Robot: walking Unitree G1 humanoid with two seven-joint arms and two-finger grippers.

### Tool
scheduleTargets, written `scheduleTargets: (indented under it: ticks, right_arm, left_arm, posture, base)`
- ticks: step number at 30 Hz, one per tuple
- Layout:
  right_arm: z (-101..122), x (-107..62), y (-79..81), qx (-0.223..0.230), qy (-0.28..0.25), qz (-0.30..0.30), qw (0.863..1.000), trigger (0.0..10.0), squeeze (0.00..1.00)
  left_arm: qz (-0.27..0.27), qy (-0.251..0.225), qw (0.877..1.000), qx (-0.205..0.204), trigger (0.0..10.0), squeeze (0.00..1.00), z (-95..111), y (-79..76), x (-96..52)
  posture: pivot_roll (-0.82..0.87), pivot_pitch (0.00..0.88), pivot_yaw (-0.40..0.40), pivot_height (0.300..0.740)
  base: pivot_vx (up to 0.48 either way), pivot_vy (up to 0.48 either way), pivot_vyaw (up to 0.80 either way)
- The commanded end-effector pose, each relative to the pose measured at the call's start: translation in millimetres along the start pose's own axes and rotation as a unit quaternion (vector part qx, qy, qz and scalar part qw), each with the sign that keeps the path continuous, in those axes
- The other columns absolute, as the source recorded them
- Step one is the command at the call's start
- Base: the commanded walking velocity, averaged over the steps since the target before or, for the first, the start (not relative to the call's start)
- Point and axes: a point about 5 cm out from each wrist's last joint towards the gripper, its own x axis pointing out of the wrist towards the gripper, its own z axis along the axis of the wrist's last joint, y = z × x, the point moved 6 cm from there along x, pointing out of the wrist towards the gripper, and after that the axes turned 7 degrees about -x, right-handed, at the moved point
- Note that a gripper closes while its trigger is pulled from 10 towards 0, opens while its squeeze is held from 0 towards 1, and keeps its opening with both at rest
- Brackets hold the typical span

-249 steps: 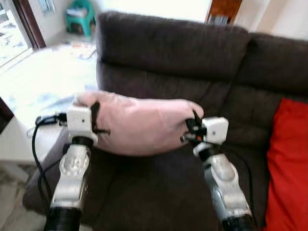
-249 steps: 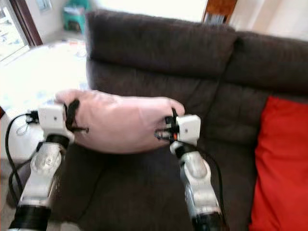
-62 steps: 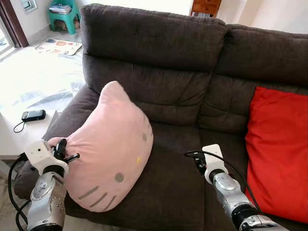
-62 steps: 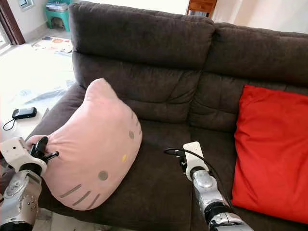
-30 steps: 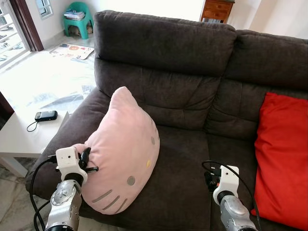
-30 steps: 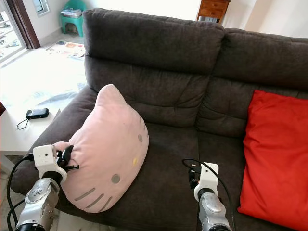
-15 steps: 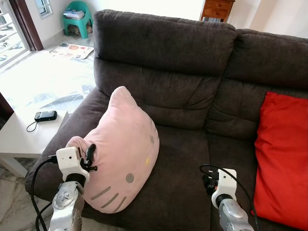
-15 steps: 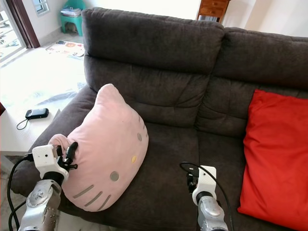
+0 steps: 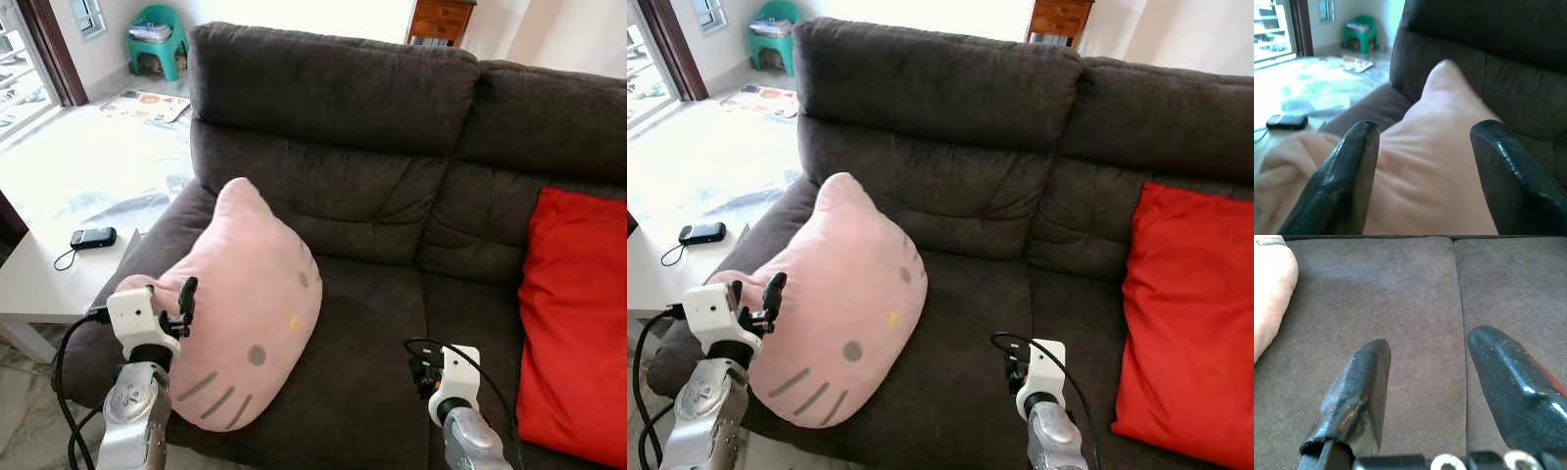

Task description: Move the pillow to the sofa from floor

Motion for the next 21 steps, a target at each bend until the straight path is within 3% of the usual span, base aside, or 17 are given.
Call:
scheduleTargets:
  ticks: [1, 6, 7, 8, 9, 10, 11, 14, 21]
  right_arm:
    - [-1.4, -0.7, -1.6, 0.006, 0.001, -0.003, 1.0, 10.0, 0.0]
    - [-2.0, -0.8, -1.4, 0.006, 0.002, -0.004, 1.0, 10.0, 0.0]
    - [-3.5, -1.1, -0.7, 0.006, 0.005, -0.003, 1.0, 10.0, 0.0]
    - [-3.9, -1.2, -0.4, 0.006, 0.005, -0.003, 1.0, 10.0, 0.0]
    - [-4.3, -1.3, -0.2, 0.006, 0.006, -0.003, 1.0, 10.0, 0.0]
    - [-4.3, -1.3, -0.2, 0.006, 0.006, -0.003, 1.0, 10.0, 0.0]
    - [-5.4, -1.5, -0.8, 0.007, 0.009, -0.005, 1.0, 10.0, 0.0]
    - [-10.3, -2.5, -4.2, 0.013, 0.019, -0.013, 1.0, 10.0, 0.0]
    - [-22.2, -6.0, -11.3, 0.017, 0.044, -0.029, 0.998, 10.0, 0.0]
  left_arm:
    - [-0.007, -0.01, 1.0, -0.001, 10.0, 1.0, 7.9, -7.5, 2.5]
    - [-0.035, 0.0, 0.999, 0.008, 10.0, 1.0, 5.5, -17.7, 4.1]
    - [-0.108, 0.064, 0.991, 0.051, 10.0, 0.43, -21.9, -37.4, -0.2]
    - [-0.134, 0.089, 0.984, 0.077, 10.0, 0.43, -33.4, -43.0, -3.8]
    - [-0.157, 0.111, 0.977, 0.091, 10.0, 0.04, -43.8, -47.1, -7.6]
    - [-0.157, 0.111, 0.977, 0.091, 10.0, 0.04, -43.8, -47.1, -7.6]
    - [-0.168, 0.148, 0.971, 0.081, 10.0, 0.0, -59.8, -47.6, -13.0]
    - [-0.177, 0.196, 0.961, 0.08, 10.0, 0.0, -82.8, -45.2, -17.9]
    - [-0.232, 0.259, 0.935, 0.072, 10.0, 0.0, -110.2, -55.5, -31.7]
  posture:
    - [0.08, 0.033, -0.058, 0.74]
    - [0.09, 0.037, -0.059, 0.74]
    - [0.09, 0.04, -0.059, 0.74]
    - [0.09, 0.04, -0.059, 0.74]
    - [0.09, 0.041, -0.058, 0.74]
    - [0.09, 0.041, -0.058, 0.74]
    - [0.09, 0.041, -0.058, 0.74]
    - [0.08, 0.046, -0.054, 0.74]
    - [0.08, 0.05, -0.041, 0.74]
  base:
    - [0.0, 0.0, 0.0]
    - [0.0, 0.0, 0.0]
    - [0.0, 0.0, 0.0]
    - [0.0, 0.0, 0.0]
    - [0.0, 0.0, 0.0]
    - [0.0, 0.0, 0.0]
    - [0.0, 0.0, 0.0]
    - [0.0, 0.0, 0.0]
    - [0.0, 0.0, 0.0]
